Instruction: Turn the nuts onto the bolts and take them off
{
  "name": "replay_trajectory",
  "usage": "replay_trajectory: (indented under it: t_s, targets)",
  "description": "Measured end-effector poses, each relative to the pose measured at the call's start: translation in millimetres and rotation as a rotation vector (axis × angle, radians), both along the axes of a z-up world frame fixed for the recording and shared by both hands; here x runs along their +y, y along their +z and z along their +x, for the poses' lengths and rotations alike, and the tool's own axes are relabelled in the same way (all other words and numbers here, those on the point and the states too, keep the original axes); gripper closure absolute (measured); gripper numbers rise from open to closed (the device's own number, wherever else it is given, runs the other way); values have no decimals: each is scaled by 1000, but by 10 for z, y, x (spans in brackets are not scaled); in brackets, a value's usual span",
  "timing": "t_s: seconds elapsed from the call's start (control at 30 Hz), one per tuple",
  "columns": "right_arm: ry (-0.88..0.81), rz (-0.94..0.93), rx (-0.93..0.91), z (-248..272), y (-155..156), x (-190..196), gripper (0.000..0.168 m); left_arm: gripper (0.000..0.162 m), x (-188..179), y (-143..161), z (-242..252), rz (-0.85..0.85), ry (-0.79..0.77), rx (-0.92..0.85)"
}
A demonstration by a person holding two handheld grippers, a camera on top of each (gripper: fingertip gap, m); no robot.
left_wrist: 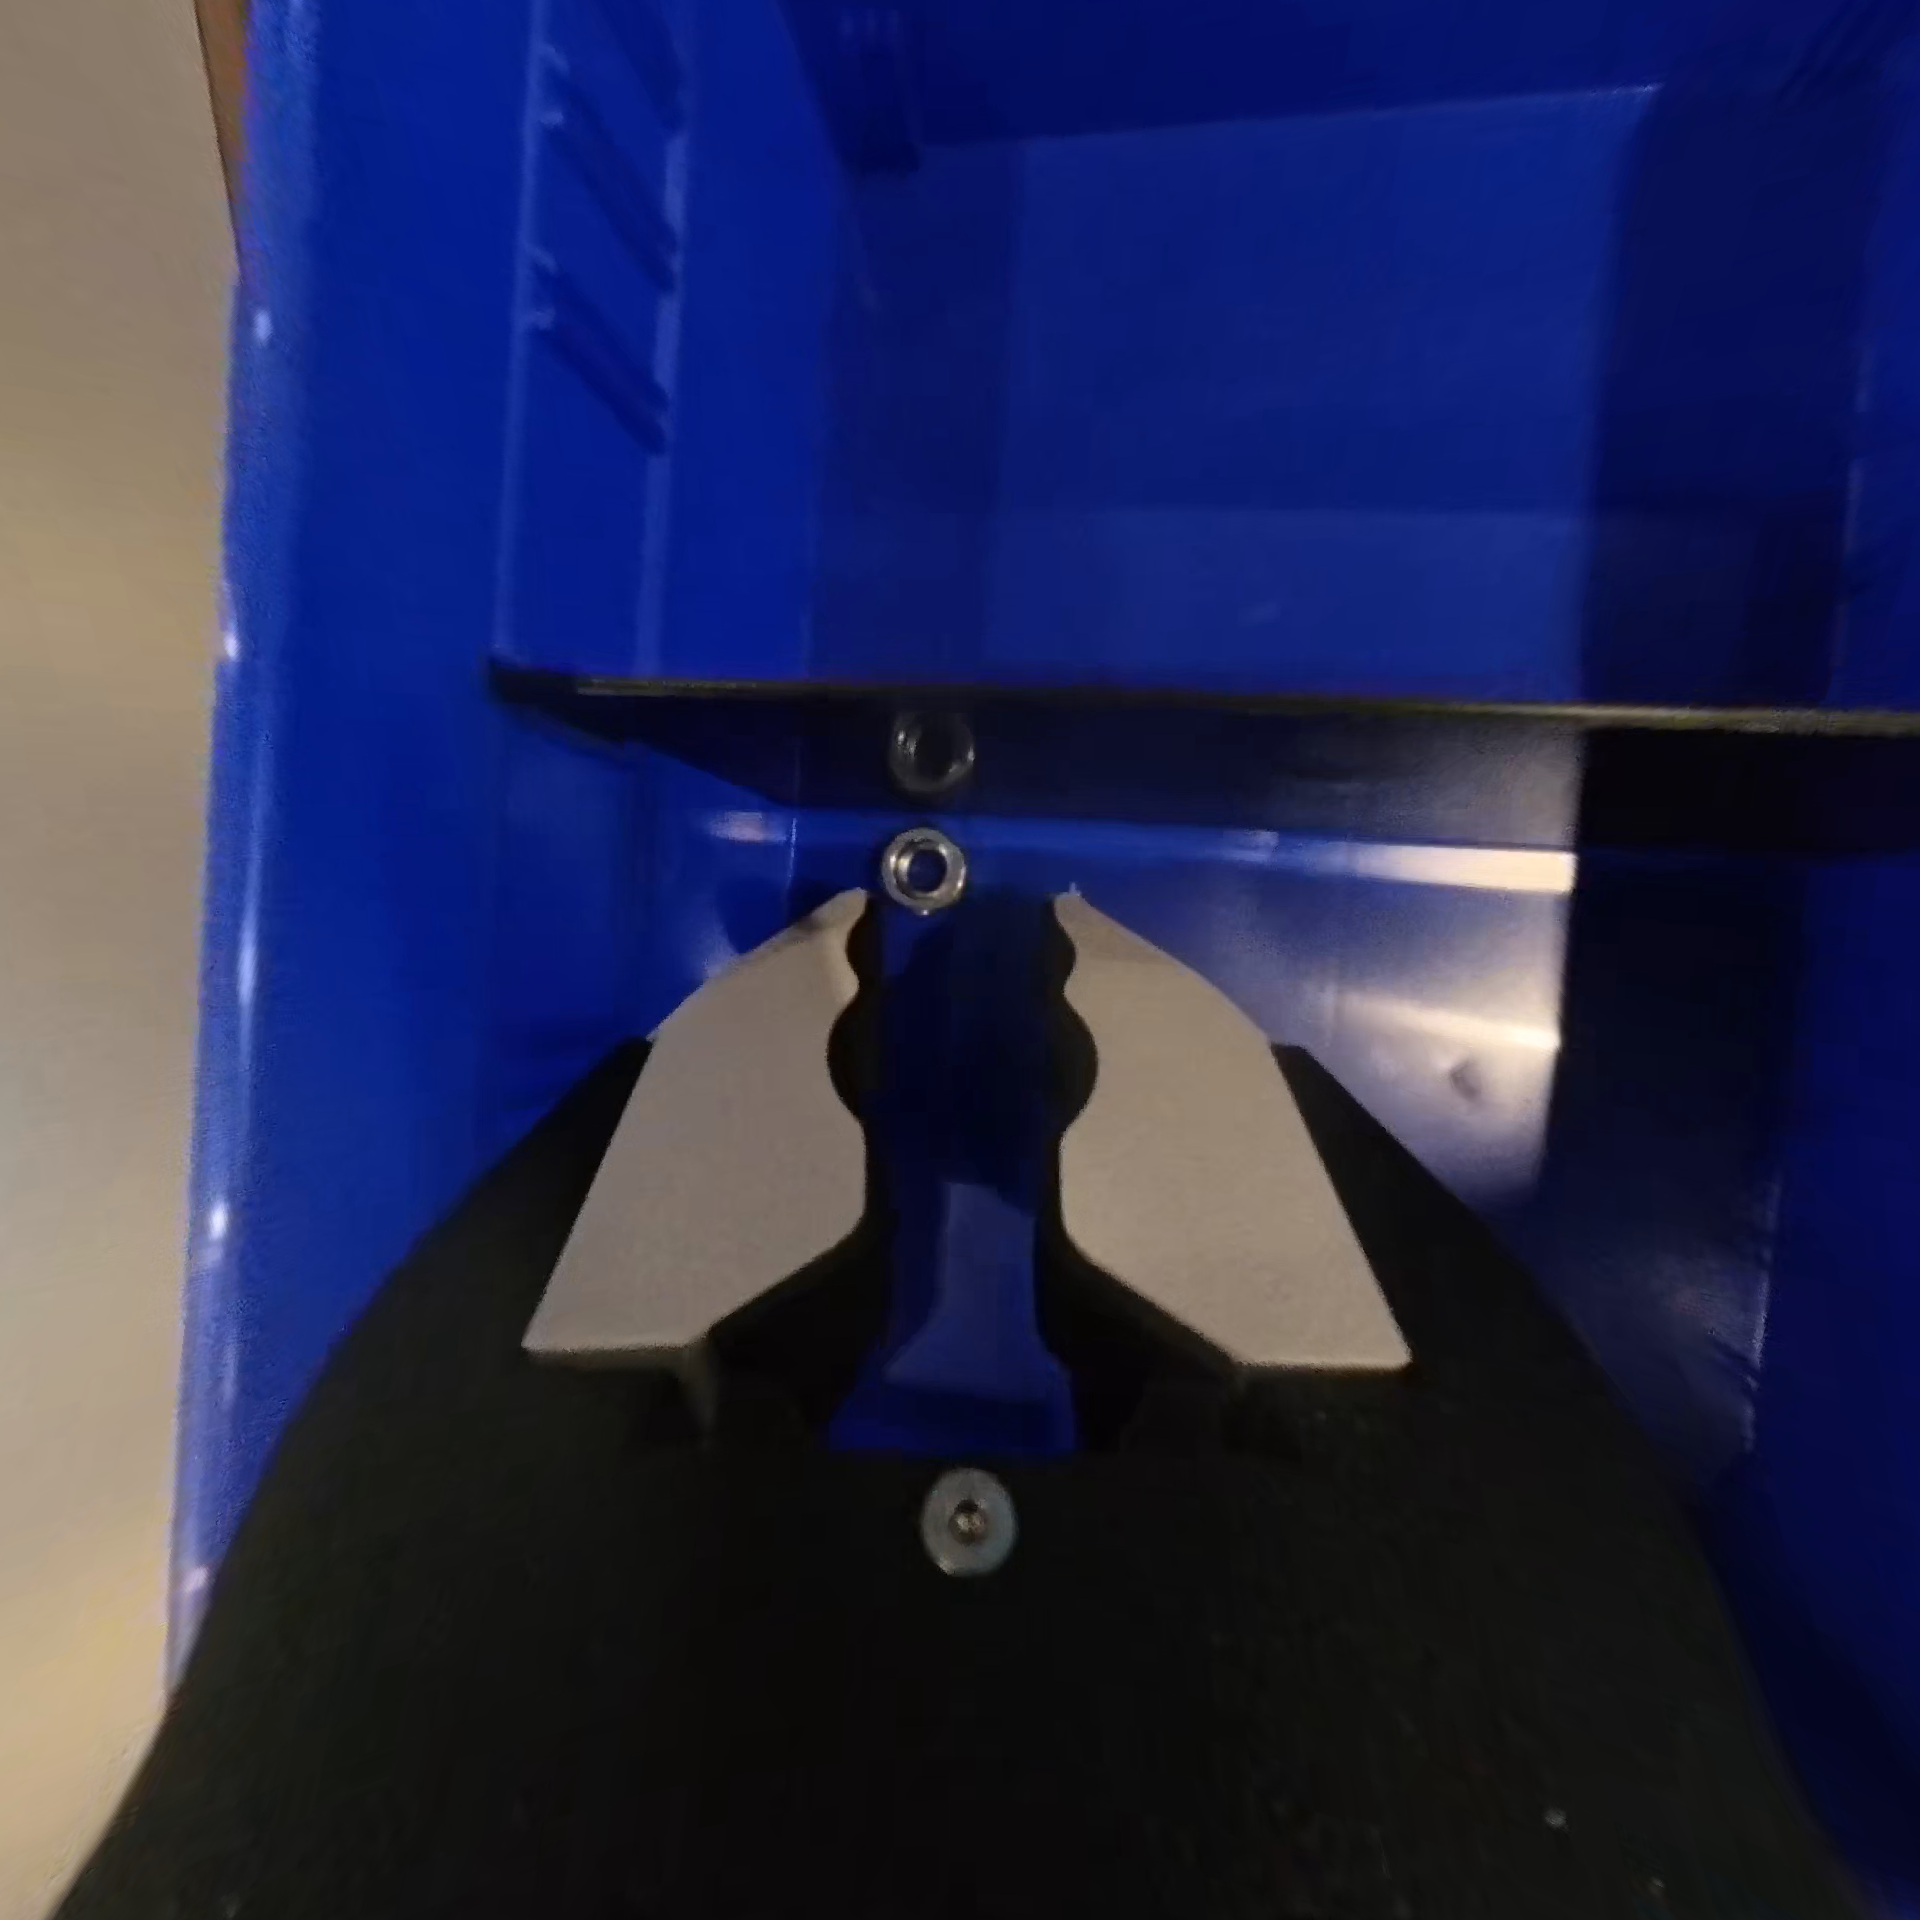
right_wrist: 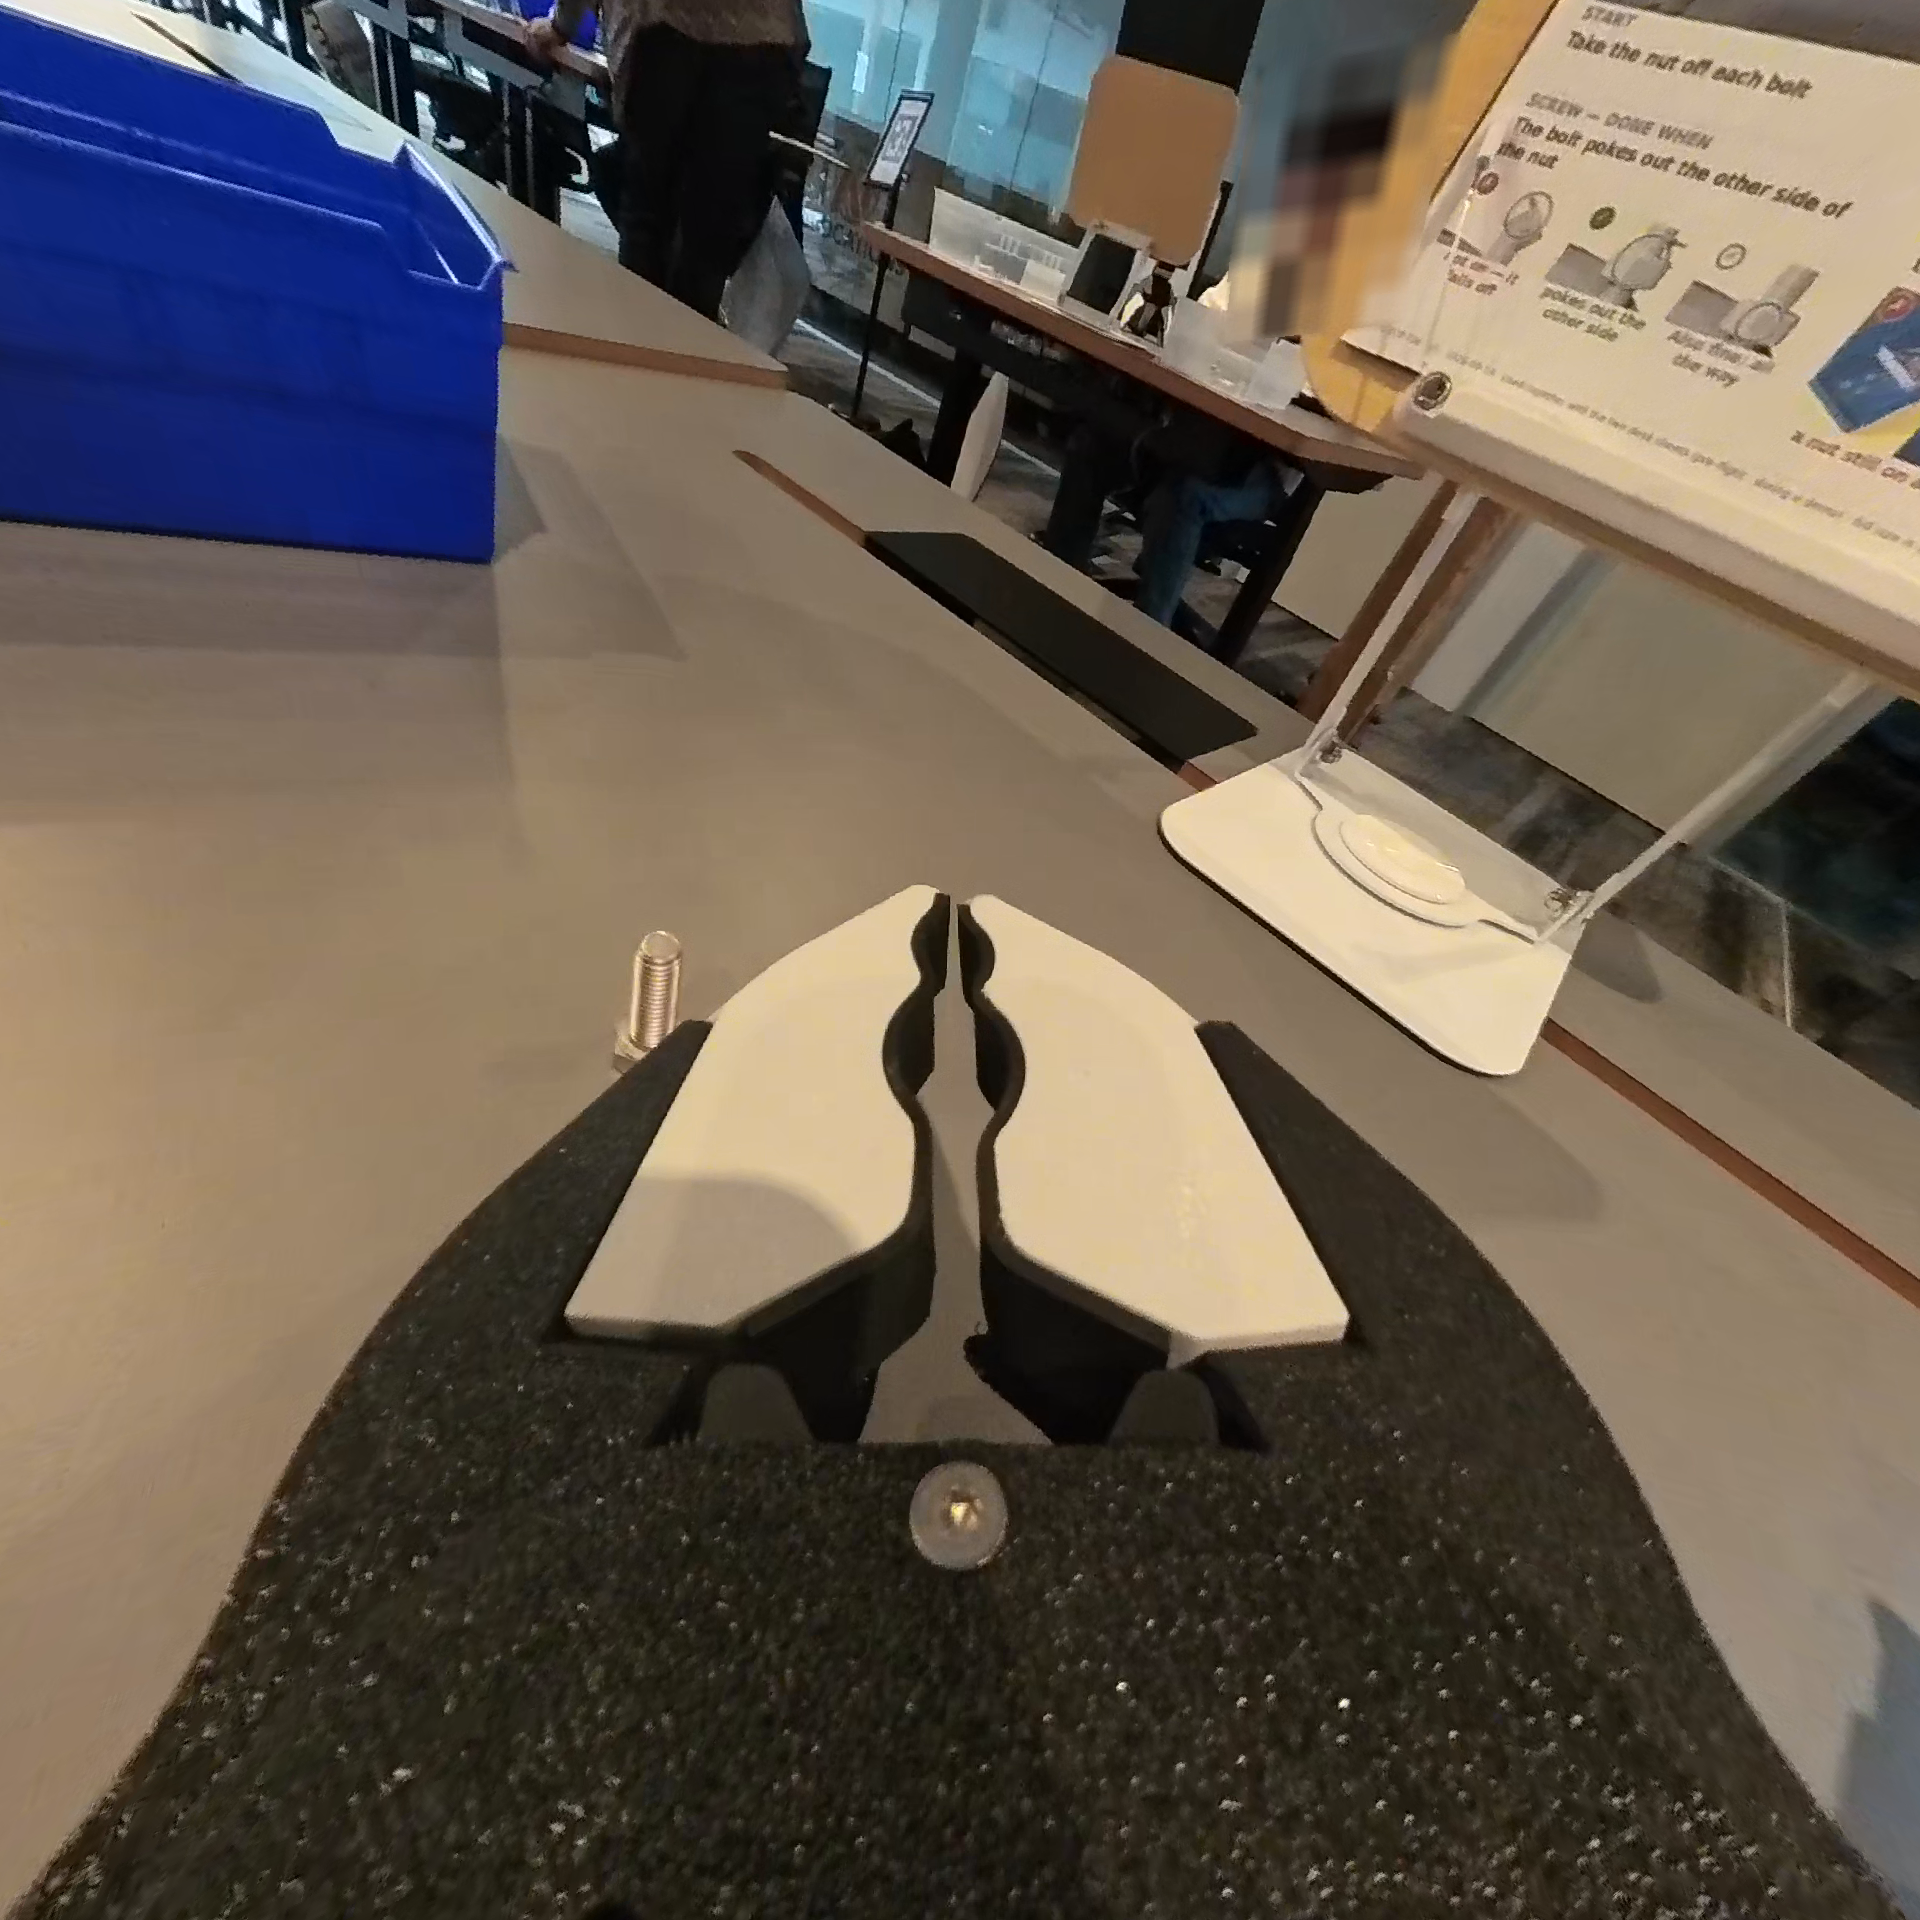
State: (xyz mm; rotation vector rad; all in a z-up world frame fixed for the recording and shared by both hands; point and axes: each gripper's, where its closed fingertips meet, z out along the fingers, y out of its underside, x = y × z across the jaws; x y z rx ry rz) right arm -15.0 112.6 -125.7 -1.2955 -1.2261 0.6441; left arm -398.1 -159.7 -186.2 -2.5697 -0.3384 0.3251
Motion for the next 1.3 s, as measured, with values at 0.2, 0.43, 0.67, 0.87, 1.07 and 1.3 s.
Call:
replay_trajectory:
  t_s: [0.2, 0.43, 0.67, 0.87, 1.07, 1.3]
  targets:
    - [20, 19, -6, -18, 5, -44, 167, 135, 40, -97, -60, -41, 14, 3]
    - [38, 29, -10, -33, 7, -78, 167, 135, 85, -115, -111, -55, 44, -31]
    - [50, 34, -12, -43, 9, -100, 167, 145, 73, -118, -110, -67, 35, -22]
    - [57, 37, -11, -53, 12, -114, 167, 145, -11, 54, 11, -15, -21, 54]
    - [73, 30, -10, -80, 6, -121, 168, 145, -87, 604, 307, 121, -55, 139]
    - [103, 10, 33, -97, 64, -158, 168, 145, 401, 1293, 1236, 301, -260, 185]
